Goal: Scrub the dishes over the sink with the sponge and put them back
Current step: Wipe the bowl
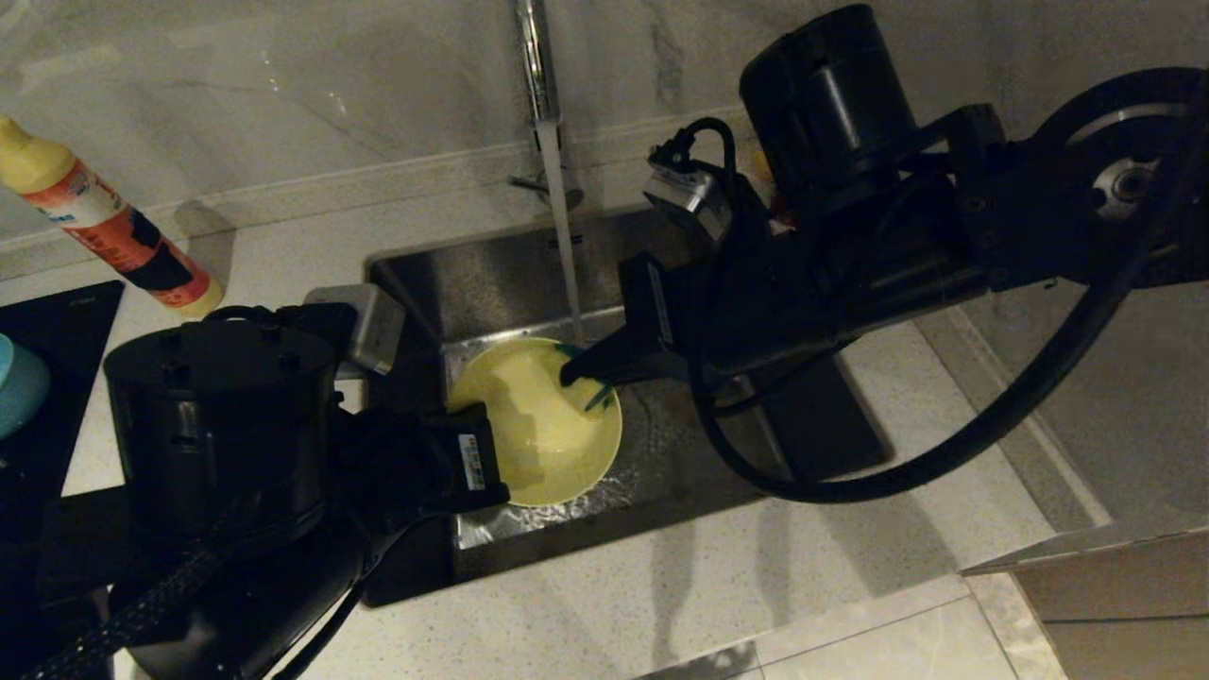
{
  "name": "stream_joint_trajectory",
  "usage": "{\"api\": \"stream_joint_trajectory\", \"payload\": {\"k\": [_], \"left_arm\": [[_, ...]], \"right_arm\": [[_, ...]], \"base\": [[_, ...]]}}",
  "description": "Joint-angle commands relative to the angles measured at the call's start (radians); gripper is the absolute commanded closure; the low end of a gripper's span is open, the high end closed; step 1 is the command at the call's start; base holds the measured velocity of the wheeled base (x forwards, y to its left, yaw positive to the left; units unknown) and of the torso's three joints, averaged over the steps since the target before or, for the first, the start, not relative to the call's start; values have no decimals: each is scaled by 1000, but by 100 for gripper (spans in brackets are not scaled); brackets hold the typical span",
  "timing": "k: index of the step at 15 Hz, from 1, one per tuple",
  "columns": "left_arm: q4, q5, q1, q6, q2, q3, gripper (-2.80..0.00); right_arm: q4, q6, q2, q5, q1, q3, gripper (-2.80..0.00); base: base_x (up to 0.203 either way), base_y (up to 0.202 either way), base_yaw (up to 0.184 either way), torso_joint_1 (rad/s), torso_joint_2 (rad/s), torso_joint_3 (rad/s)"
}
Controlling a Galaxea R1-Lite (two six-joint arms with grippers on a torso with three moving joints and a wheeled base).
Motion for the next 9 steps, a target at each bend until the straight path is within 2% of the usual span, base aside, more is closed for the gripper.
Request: {"api": "stream_joint_trajectory", "payload": {"k": [1,5,9], "left_arm": [[-3,5,2,-2,-1,-5,0],[-4,6,5,-5,-5,-29,0],[-4,6,5,-7,2,-40,0]], "right_arm": [[25,2,-28,4,-3,20,0],[36,-1,-27,5,-2,96,0],[33,-1,22,8,39,86,0]], "base": [[0,0,0,0,0,0],[0,0,0,0,0,0],[0,0,0,0,0,0]]}}
